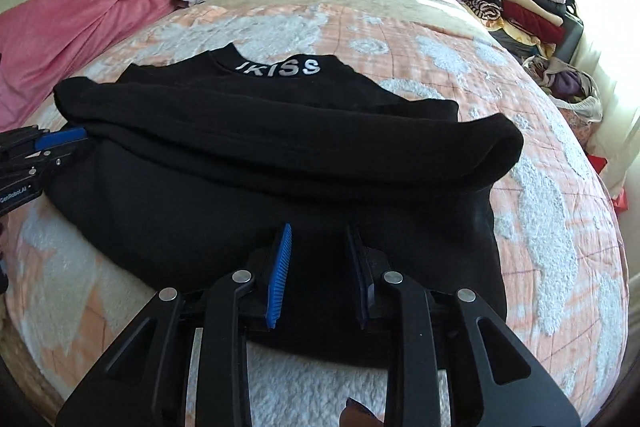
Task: Fold small clothes
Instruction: 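Lay the hem on the shirt near the collar and open both tools, then move both tools to the folded shirt's side edge and grasp it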
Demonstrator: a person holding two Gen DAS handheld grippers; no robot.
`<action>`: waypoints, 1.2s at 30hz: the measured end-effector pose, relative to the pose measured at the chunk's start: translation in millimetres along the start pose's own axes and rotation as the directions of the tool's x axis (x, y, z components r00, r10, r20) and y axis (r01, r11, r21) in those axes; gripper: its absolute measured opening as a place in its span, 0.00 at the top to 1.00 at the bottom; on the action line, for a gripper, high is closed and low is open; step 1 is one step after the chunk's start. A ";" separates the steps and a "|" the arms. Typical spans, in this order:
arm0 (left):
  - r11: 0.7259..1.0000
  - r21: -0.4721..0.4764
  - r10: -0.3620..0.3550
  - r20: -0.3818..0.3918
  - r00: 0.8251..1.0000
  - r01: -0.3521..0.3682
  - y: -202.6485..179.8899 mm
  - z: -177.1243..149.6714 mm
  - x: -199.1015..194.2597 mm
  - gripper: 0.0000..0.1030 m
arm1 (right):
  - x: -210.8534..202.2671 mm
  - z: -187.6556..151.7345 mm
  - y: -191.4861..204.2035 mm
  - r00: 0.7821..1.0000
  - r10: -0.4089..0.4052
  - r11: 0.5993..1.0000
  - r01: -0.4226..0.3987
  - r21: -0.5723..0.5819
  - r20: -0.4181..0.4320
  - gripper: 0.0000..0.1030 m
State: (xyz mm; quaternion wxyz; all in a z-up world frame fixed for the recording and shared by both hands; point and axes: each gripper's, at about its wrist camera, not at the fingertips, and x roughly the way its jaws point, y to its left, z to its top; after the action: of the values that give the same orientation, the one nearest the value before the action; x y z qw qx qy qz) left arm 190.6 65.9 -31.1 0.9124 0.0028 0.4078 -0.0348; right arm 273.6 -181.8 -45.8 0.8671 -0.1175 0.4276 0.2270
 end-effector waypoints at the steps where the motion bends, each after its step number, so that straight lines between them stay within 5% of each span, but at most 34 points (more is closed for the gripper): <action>1: 1.000 -0.010 0.000 -0.005 1.000 0.000 2.4 3.7 3.1 0.78 | 2.7 3.6 -0.9 1.000 0.001 1.000 -0.001 0.004 0.001 0.76; 13: 0.997 -0.075 0.033 0.003 0.999 -0.033 37.5 58.5 31.7 0.77 | 30.9 50.9 -22.6 0.999 -0.012 0.997 0.009 0.083 0.035 0.76; 16: 0.992 -0.121 0.038 0.031 0.999 -0.034 52.6 68.0 25.6 0.70 | 32.3 62.6 -36.3 0.998 -0.028 0.992 0.021 0.126 0.055 0.76; 26: 0.953 -0.303 0.009 0.034 0.999 0.001 119.1 51.4 23.1 0.65 | 15.4 57.6 -106.1 0.991 -0.102 0.961 0.077 0.264 0.085 0.67; 36: 0.948 -0.310 -0.067 0.012 0.998 0.067 114.9 51.7 42.0 0.65 | 44.5 56.2 -115.7 0.998 -0.054 0.954 0.046 0.298 0.018 0.60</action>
State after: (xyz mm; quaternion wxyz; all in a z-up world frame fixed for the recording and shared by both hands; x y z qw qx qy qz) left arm 264.6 176.3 -30.6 0.9000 -0.1544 0.4076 -0.0013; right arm 393.1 -246.9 -46.0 0.8857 0.0061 0.4427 0.1396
